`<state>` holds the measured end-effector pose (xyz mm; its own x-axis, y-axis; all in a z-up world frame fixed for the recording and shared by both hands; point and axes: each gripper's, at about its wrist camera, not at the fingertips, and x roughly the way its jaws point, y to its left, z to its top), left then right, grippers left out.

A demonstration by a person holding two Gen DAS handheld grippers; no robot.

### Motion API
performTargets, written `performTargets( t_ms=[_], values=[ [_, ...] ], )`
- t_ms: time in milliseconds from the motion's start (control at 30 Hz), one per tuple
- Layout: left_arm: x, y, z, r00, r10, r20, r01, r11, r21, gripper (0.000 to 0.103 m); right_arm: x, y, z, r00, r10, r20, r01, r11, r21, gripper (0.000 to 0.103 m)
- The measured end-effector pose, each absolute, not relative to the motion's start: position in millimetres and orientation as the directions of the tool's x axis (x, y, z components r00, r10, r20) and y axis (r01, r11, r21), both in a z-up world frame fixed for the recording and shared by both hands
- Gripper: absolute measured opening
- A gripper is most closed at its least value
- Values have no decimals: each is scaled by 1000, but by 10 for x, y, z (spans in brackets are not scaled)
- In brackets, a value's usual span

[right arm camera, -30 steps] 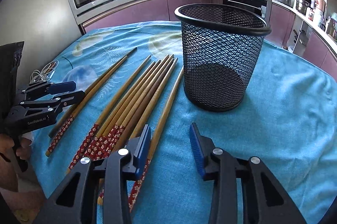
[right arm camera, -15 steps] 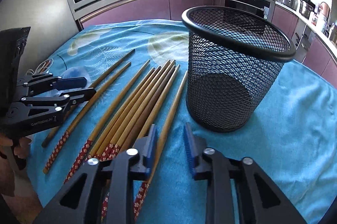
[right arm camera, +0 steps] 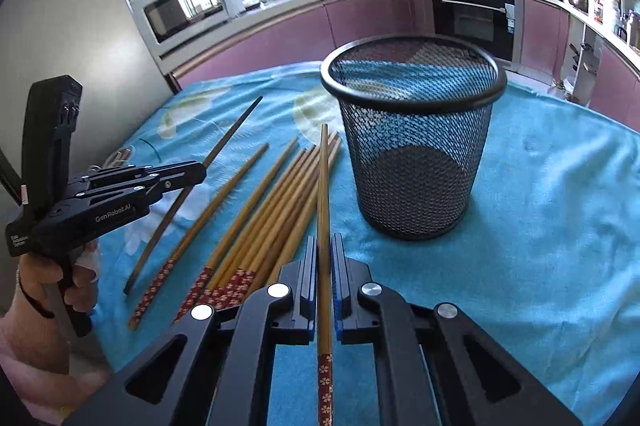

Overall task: Organize utensils
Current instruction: 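Lift the chopstick with the right gripper and drop it into the mesh cup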

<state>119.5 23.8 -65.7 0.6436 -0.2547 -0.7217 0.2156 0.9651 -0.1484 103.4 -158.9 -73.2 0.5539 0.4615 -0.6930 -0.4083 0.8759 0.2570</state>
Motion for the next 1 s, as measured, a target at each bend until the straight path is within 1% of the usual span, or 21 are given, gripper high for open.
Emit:
performTargets(
  t_ms=[100, 200, 433, 667, 800, 867, 1000],
  values=[
    [1109, 287, -465, 645, -320, -694, 249, 946, -206, 8, 966, -1636, -598, 562, 508, -653, -447, 851, 278, 6],
    [1004, 317, -217, 661, -369, -653, 284, 929, -238, 8, 918, -1698, -451, 571, 550, -610, -476, 827, 300, 6],
    [786, 304, 367, 716, -462, -524, 353, 887, -299, 8, 858, -1814, -79, 626, 597, -502, -512, 800, 313, 6],
    [812, 71, 807, 749, -522, -408, 413, 850, -328, 8, 890, -1960, 319, 690, 598, -409, -528, 801, 281, 6],
    [915, -155, 1049, 759, -549, -349, 447, 830, -332, 8, 988, -2067, 528, 743, 563, -361, -508, 826, 243, 6],
    [970, -284, 1190, 773, -544, -325, 455, 833, -314, 8, 1052, -2112, 600, 762, 549, -342, -495, 836, 238, 6],
    [1123, -511, 1338, 773, -550, -315, 469, 831, -300, 8, 1229, -2213, 720, 802, 509, -312, -458, 860, 225, 6]
  ],
)
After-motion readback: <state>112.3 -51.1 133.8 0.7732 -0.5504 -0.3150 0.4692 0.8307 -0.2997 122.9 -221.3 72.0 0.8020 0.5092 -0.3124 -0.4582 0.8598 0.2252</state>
